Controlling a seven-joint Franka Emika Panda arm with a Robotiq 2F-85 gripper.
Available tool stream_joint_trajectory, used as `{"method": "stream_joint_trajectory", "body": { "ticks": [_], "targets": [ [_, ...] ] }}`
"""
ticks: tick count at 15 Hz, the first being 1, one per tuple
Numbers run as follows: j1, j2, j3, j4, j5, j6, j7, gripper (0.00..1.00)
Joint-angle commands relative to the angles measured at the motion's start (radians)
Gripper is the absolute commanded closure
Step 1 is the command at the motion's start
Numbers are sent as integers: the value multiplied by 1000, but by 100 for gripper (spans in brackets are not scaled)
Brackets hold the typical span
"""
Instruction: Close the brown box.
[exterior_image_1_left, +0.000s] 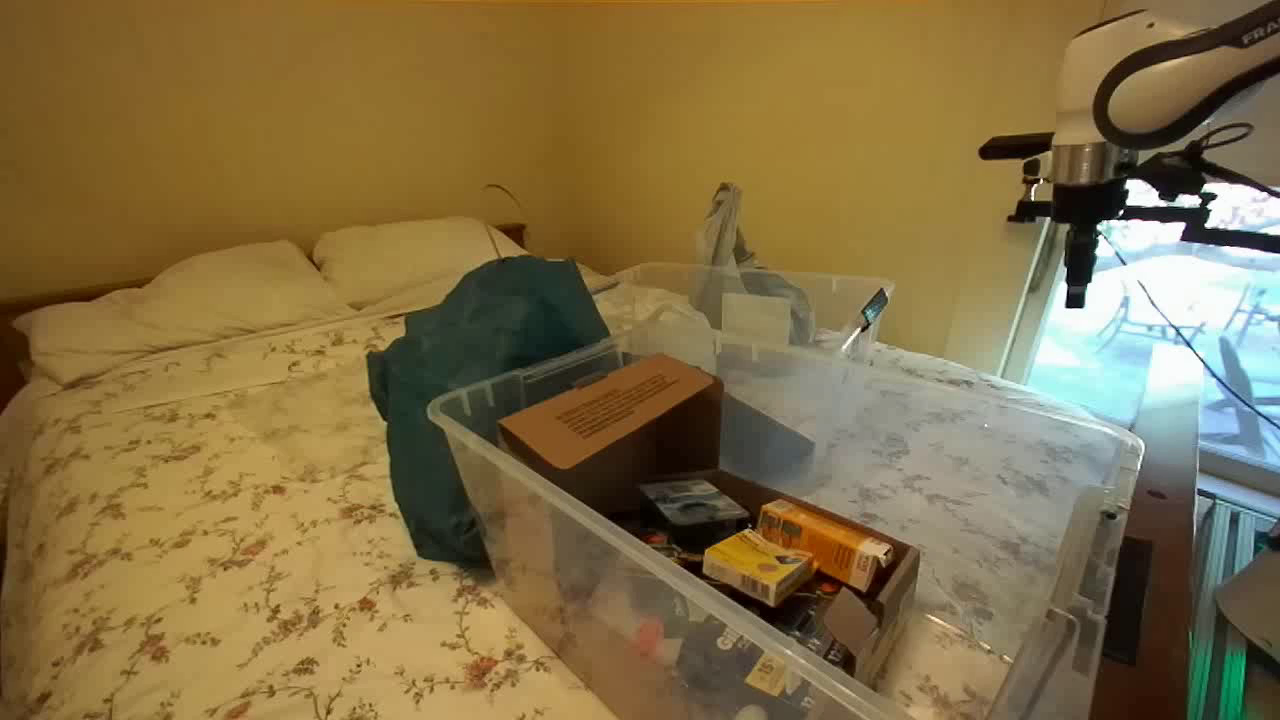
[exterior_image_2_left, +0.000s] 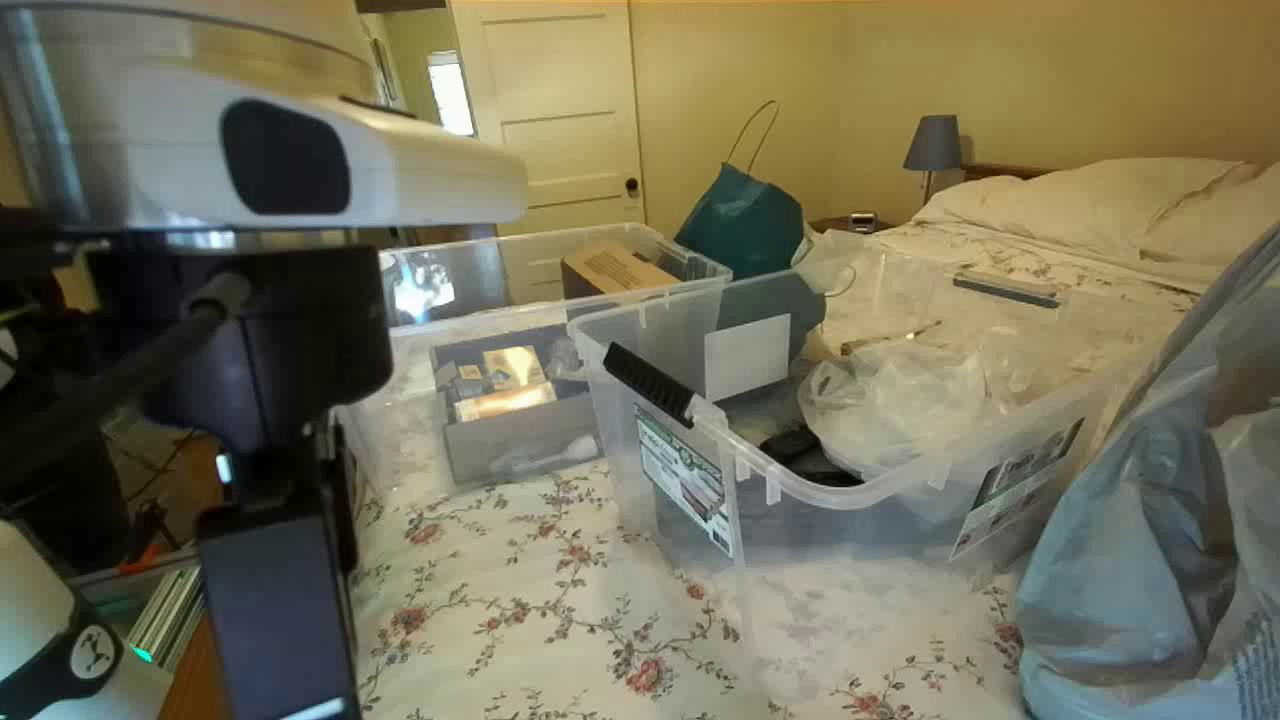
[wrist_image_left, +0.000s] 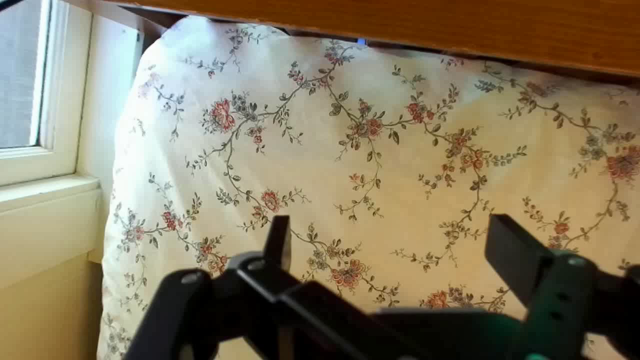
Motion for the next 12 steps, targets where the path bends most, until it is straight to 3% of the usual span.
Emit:
{"method": "stream_joint_trajectory", "body": {
  "ticks": [1, 5, 8, 12],
  "targets": [
    [2, 0, -1, 1, 0, -2, 1, 0],
    [2, 0, -1, 1, 0, -2, 1, 0],
    [65, -77, 0, -50, 39, 106, -79, 0],
    [174, -180, 55, -82, 98, 98, -131, 0]
  ]
}}
